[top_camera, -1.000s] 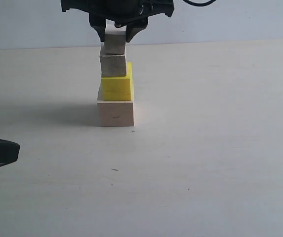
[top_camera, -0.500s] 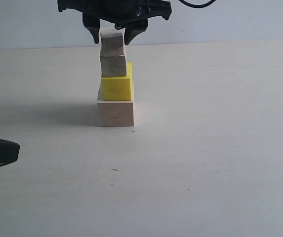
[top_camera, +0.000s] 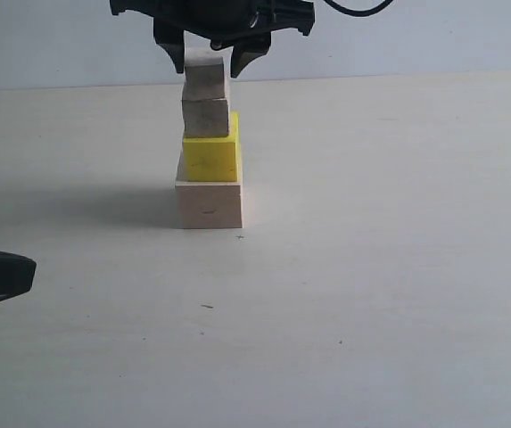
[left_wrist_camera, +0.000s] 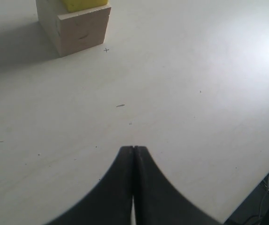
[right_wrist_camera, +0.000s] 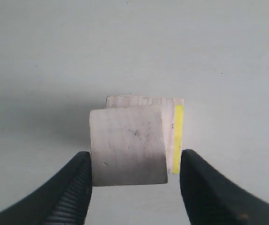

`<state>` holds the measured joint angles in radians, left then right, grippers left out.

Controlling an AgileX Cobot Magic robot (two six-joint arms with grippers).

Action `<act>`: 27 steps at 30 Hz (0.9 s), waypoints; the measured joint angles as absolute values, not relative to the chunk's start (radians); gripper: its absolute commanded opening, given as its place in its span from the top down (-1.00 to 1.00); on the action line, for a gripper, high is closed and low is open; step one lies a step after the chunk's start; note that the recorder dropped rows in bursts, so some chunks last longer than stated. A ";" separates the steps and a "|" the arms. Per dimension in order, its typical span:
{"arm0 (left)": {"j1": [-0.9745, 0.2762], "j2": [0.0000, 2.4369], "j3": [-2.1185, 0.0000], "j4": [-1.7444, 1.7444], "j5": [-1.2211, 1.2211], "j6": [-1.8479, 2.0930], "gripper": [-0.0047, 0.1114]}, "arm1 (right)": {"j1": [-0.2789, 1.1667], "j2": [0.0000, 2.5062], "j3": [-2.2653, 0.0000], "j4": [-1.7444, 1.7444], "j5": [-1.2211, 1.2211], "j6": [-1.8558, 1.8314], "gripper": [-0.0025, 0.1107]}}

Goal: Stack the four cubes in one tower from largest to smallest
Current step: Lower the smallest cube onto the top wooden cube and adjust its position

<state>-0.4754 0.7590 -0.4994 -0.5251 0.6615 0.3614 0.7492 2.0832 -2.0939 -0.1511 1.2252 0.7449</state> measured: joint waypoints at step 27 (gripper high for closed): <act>-0.475 0.759 -0.499 -0.525 0.662 0.361 0.92 | 0.749 2.083 -2.094 -0.152 1.167 0.786 0.00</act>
